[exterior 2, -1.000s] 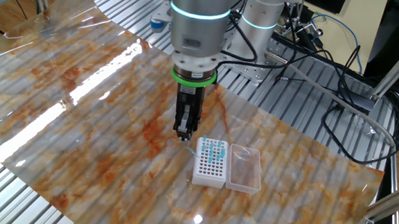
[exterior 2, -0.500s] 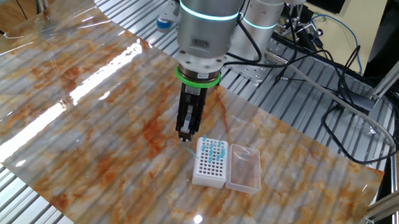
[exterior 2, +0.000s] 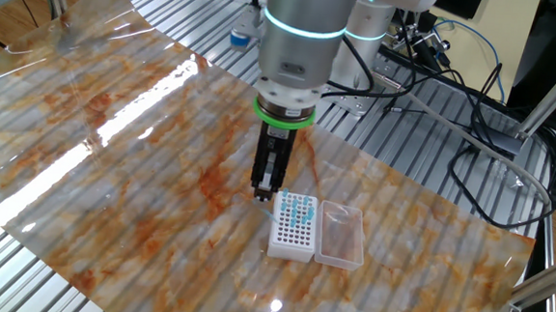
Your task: Insert a medium pipette tip into the holder for medium pipette tips
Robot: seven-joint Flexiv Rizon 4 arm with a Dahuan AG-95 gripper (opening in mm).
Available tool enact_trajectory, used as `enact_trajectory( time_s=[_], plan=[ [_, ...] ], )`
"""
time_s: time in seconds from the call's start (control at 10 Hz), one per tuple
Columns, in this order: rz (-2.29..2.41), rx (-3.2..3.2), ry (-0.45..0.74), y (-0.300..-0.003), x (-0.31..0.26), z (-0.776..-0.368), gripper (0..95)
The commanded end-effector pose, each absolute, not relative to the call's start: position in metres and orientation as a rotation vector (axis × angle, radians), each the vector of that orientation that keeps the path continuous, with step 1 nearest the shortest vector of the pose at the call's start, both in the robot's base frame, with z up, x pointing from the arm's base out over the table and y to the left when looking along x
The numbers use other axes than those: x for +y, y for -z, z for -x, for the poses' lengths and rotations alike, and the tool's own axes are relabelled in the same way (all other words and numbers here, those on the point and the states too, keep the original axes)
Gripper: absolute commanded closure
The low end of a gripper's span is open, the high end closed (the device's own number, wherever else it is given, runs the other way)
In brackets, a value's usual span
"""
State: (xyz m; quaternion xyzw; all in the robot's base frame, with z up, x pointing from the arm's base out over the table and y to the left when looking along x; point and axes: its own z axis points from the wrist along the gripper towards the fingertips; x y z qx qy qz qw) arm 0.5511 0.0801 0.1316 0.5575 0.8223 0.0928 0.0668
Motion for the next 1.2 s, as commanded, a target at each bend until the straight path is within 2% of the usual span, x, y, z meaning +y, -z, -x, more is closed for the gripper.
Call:
enact_trajectory(
  time_s=[0.1,1.2],
  plan=[
    [-1.642,2.478,-0.266,-0.1306,0.0822,-0.5512,95.0],
    [-1.539,2.427,-0.187,-0.1257,0.0868,-0.5561,95.0]
  ],
)
